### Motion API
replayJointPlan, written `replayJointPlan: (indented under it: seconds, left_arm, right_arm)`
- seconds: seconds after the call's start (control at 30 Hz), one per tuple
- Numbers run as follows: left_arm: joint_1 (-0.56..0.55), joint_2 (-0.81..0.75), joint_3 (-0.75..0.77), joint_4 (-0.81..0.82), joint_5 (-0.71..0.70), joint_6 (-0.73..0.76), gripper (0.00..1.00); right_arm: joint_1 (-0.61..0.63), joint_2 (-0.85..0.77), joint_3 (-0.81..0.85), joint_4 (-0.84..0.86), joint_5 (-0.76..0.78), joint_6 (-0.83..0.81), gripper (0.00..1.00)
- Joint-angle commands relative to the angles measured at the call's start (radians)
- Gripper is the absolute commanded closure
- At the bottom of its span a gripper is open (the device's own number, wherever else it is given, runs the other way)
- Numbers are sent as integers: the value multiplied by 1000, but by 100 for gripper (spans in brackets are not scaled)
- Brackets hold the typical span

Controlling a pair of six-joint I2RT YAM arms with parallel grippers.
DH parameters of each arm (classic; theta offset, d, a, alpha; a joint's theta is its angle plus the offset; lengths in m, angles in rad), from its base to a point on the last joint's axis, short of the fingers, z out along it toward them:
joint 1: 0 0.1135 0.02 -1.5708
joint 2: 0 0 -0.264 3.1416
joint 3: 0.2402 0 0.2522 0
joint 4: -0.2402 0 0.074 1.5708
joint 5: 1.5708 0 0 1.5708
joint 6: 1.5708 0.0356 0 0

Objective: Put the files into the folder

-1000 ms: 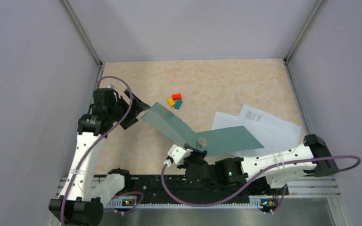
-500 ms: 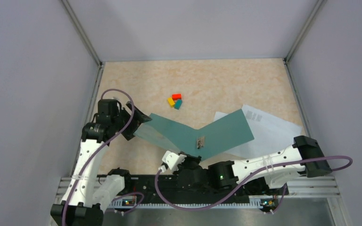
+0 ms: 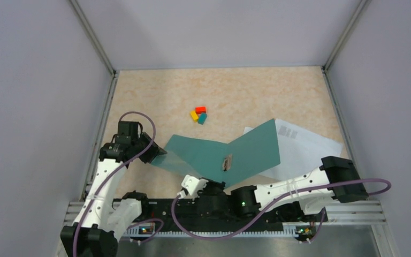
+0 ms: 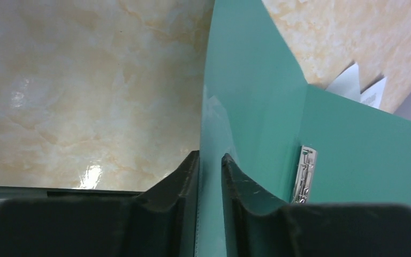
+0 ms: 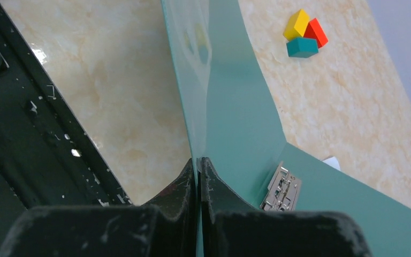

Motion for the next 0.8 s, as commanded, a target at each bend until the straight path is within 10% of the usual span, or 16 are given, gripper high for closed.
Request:
replayJointPlan:
  seconds: [0.0, 0.27, 0.53, 0.77]
  left_arm:
    - [-5, 27, -11, 43, -21, 38, 79]
    - [-6, 81, -30, 103, -50, 75, 100]
    - [-6, 50, -67, 105, -104, 108, 100]
    - [-6, 13, -115, 116, -159, 80, 100]
  right_arm:
    - [-55, 0, -42, 102, -92, 60, 100]
    - [-119, 24, -75, 164, -195, 84, 100]
    - [-119, -6, -84, 110, -301, 185, 42]
    - [-119, -35, -68, 22, -415, 307, 17]
